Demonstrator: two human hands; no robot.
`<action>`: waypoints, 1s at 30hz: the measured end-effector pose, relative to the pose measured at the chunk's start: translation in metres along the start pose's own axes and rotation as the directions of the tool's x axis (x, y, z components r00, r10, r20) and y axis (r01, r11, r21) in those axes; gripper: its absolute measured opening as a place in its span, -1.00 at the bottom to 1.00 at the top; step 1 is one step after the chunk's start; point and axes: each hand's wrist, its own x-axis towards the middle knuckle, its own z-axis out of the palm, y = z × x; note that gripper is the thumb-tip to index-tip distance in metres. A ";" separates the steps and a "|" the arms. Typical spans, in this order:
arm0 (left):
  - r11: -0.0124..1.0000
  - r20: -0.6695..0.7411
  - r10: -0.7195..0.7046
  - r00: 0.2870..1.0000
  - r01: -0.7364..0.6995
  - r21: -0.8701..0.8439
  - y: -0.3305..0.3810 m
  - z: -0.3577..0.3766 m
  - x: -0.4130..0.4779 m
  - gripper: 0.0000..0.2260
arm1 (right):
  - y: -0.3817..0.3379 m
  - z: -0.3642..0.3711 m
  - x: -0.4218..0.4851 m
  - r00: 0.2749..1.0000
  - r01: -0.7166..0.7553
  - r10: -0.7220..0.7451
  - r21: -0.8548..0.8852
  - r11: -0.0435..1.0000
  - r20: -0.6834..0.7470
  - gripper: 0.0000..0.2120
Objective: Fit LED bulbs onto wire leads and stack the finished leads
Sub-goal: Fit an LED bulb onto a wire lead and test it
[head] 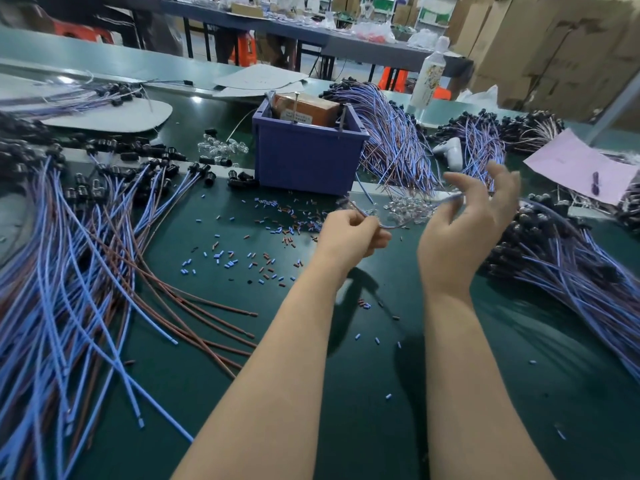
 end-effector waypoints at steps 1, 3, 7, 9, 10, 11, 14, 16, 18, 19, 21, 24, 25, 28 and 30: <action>0.999 -0.060 0.005 0.998 -0.007 -0.032 0.000 -0.002 0.002 -0.81 | -0.002 0.001 -0.001 0.999 0.039 -0.040 0.026 0.999 0.007 -0.75; 0.974 -0.242 0.012 0.970 -0.066 -0.216 0.004 -0.010 0.006 -0.79 | -0.008 0.003 -0.005 0.994 0.080 -0.088 0.114 0.990 0.067 -0.81; 0.774 -0.518 -0.055 0.854 -0.291 -0.562 0.011 -0.032 0.013 -0.80 | -0.020 0.008 -0.012 0.885 0.026 -0.076 0.114 0.993 0.460 -0.83; 0.706 -0.552 -0.102 0.828 -0.331 -0.626 0.010 -0.037 0.015 -0.81 | -0.025 0.013 -0.017 0.691 0.022 -0.010 -0.008 1.000 0.723 -0.84; 0.708 -0.545 -0.116 0.831 -0.315 -0.632 0.009 -0.037 0.015 -0.81 | -0.026 0.016 -0.021 0.591 0.050 0.026 -0.069 0.996 0.806 -0.83; 0.737 -0.522 -0.113 0.846 -0.281 -0.615 0.008 -0.035 0.015 -0.81 | -0.026 0.019 -0.026 0.533 0.072 0.050 -0.103 0.992 0.845 -0.79; 0.905 -0.346 -0.038 0.938 -0.114 -0.410 0.004 -0.026 0.012 -0.78 | -0.026 0.023 -0.030 0.578 -0.062 0.088 -0.064 0.996 0.811 -0.74; 0.960 -0.204 -0.004 0.979 -0.054 -0.275 0.004 -0.020 0.009 -0.83 | -0.024 0.025 -0.030 0.628 -0.176 0.125 -0.016 0.984 0.768 -0.78; 0.977 -0.147 0.023 0.989 -0.053 -0.208 0.004 -0.015 0.008 -0.88 | -0.021 0.027 -0.028 0.609 -0.310 0.188 0.012 0.951 0.770 -0.79; 0.980 -0.148 0.030 0.989 -0.058 -0.190 0.005 -0.014 0.007 -0.89 | -0.019 0.028 -0.028 0.587 -0.361 0.215 0.015 0.933 0.780 -0.80; 0.985 -0.194 0.058 0.979 -0.088 -0.149 0.004 -0.016 0.006 -0.92 | -0.019 0.027 -0.029 0.567 -0.366 0.228 -0.005 0.931 0.792 -0.88; 0.977 -0.298 0.211 0.931 -0.193 0.087 -0.001 -0.019 0.009 -0.98 | -0.020 0.025 -0.029 0.708 -0.139 0.137 -0.053 0.989 0.693 -0.85; 0.964 -0.309 0.256 0.916 -0.216 0.158 -0.002 -0.020 0.010 -0.98 | -0.021 0.024 -0.028 0.766 -0.077 0.096 -0.059 0.995 0.635 -0.85; 0.942 -0.307 0.308 0.901 -0.244 0.229 -0.006 -0.019 0.011 -0.97 | -0.022 0.024 -0.028 0.818 -0.043 0.045 -0.018 0.999 0.574 -0.84; 0.942 -0.296 0.312 0.903 -0.253 0.221 -0.007 -0.018 0.012 -0.96 | -0.021 0.025 -0.030 0.799 -0.121 0.072 0.041 0.992 0.597 -0.82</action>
